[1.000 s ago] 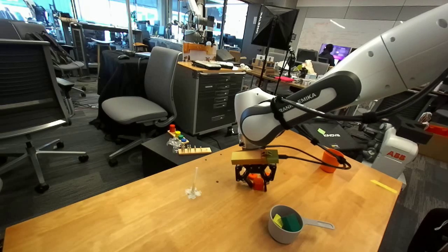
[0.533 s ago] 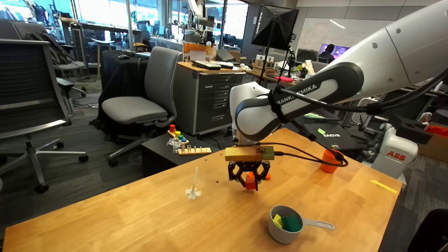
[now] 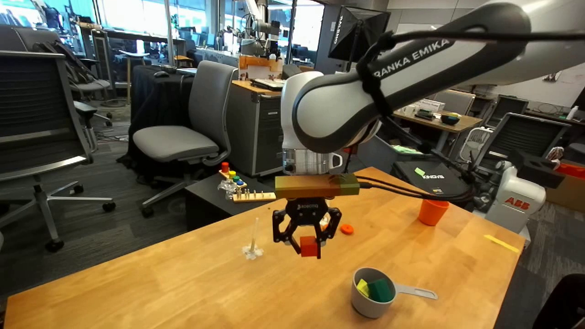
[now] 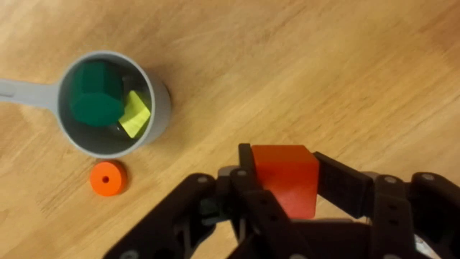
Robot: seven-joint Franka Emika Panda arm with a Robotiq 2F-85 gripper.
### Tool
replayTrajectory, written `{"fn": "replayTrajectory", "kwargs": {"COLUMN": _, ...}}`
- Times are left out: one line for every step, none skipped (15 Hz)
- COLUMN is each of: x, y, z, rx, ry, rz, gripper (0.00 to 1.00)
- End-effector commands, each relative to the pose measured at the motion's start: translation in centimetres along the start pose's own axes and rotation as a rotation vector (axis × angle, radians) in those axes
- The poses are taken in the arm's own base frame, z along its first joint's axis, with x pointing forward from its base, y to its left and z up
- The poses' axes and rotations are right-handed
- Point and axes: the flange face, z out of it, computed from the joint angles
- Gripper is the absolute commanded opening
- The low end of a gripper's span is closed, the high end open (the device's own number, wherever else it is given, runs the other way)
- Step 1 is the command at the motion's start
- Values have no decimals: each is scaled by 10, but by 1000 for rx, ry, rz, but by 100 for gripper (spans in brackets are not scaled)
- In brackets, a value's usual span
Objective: Place the yellow, green and orange blocks inside the grey measuring cup
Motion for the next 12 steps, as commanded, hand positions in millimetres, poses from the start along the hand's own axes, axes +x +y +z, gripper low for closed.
{"fn": "replayTrajectory", "kwargs": {"x": -35, "y": 22, "z": -21, "rx": -8, "ry": -75, "rz": -30, "gripper": 16}}
{"fn": "replayTrajectory", "kwargs": {"x": -38, "y": 27, "z": -21, "rx": -10, "ry": -97, "rz": -28, "gripper": 16}}
{"fn": "replayTrajectory", "kwargs": {"x": -41, "y": 33, "z": -17, "rx": -12, "ry": -117, "rz": -22, "gripper": 16}}
{"fn": "replayTrajectory", "kwargs": {"x": -43, "y": 38, "z": -12, "rx": -9, "ry": -143, "rz": -23, "gripper": 16}}
{"fn": "replayTrajectory", "kwargs": {"x": -43, "y": 44, "z": -7, "rx": -7, "ry": -156, "rz": -17, "gripper": 16}}
{"fn": "replayTrajectory", "kwargs": {"x": -42, "y": 50, "z": -1, "rx": -6, "ry": -175, "rz": -12, "gripper": 16}}
{"fn": "replayTrajectory", "kwargs": {"x": -40, "y": 56, "z": 4, "rx": -10, "ry": -187, "rz": -3, "gripper": 16}}
{"fn": "replayTrajectory", "kwargs": {"x": -38, "y": 62, "z": 10, "rx": -12, "ry": -194, "rz": 7, "gripper": 16}}
{"fn": "replayTrajectory", "kwargs": {"x": -35, "y": 68, "z": 14, "rx": -15, "ry": -202, "rz": 15, "gripper": 16}}
{"fn": "replayTrajectory", "kwargs": {"x": -32, "y": 74, "z": 19, "rx": -12, "ry": -212, "rz": 24, "gripper": 16}}
{"fn": "replayTrajectory", "kwargs": {"x": -29, "y": 79, "z": 23, "rx": -9, "ry": -219, "rz": 31, "gripper": 16}}
{"fn": "replayTrajectory", "kwargs": {"x": -26, "y": 84, "z": 26, "rx": -7, "ry": -226, "rz": 42, "gripper": 16}}
